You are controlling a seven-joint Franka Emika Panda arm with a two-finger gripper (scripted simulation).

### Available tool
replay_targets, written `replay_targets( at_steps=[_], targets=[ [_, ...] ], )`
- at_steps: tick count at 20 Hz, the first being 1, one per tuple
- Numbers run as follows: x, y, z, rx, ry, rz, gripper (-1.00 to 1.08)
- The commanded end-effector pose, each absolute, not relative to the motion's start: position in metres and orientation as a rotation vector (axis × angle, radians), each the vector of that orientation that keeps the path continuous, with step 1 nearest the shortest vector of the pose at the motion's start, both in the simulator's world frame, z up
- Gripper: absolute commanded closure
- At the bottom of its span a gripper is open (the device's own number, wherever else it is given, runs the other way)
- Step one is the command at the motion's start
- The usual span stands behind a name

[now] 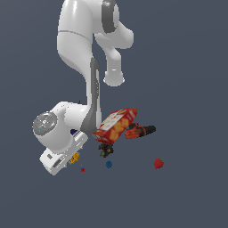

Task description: Pick up a designated object from a clutter of objects.

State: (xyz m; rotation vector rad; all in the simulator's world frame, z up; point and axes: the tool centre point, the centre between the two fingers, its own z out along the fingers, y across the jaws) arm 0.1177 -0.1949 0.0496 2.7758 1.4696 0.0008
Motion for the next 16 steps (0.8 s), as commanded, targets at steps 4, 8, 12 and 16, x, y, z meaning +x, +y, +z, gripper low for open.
replay_targets(
  at_steps=[4,8,12,16],
  targets=[
    [0.117,-0.195,0.022,2.775,1.473,0.0,-0.92],
    [0.117,-0.195,0.015,2.775,1.473,0.0,-0.92],
    [0.118,-0.195,0.015,2.775,1.473,0.0,1.08],
    [0.118,-0.195,0.015,2.775,1.473,0.0,1.08]
  ],
)
